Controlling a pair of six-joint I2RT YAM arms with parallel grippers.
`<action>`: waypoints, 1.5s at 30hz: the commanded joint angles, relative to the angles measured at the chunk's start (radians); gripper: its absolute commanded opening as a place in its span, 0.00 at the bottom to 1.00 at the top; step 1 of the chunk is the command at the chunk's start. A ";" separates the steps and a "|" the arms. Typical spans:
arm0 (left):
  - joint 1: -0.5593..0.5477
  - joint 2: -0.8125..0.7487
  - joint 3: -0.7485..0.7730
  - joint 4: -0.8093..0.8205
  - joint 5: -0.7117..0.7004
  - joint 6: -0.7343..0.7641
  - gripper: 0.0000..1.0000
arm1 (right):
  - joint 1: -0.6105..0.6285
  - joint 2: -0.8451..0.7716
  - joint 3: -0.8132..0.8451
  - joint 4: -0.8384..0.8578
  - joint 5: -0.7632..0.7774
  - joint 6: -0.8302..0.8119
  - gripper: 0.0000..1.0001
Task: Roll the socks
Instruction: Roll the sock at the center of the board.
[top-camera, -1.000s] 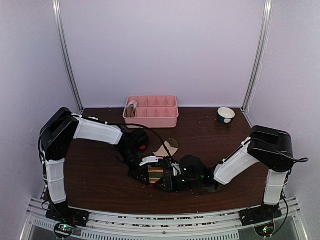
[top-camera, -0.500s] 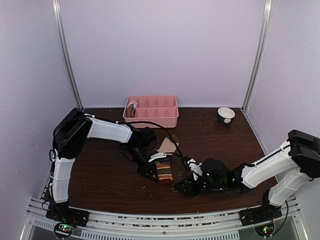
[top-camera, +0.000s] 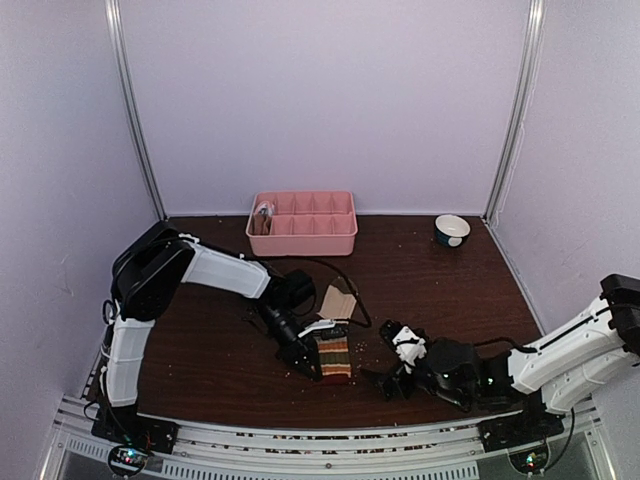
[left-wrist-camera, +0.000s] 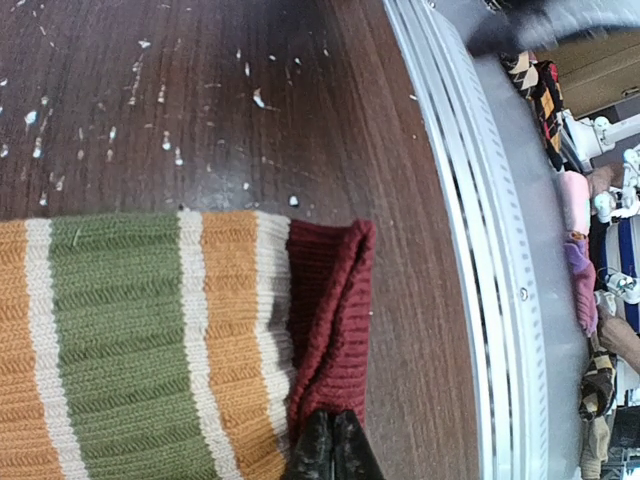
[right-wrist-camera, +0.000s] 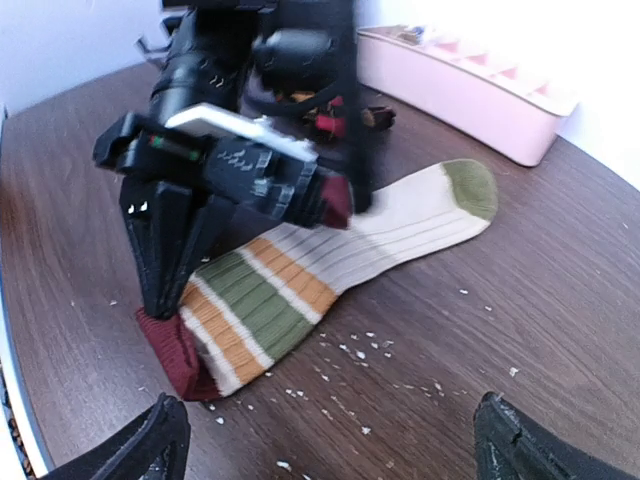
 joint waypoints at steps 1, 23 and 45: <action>-0.016 0.063 -0.030 -0.030 -0.128 0.036 0.03 | -0.009 0.018 -0.101 0.291 0.058 -0.046 1.00; -0.014 0.117 0.059 -0.169 -0.190 0.083 0.03 | 0.171 0.333 0.273 -0.159 -0.100 -0.807 0.32; -0.013 0.156 0.109 -0.237 -0.182 0.111 0.03 | 0.051 0.377 0.299 -0.184 -0.210 -0.783 0.14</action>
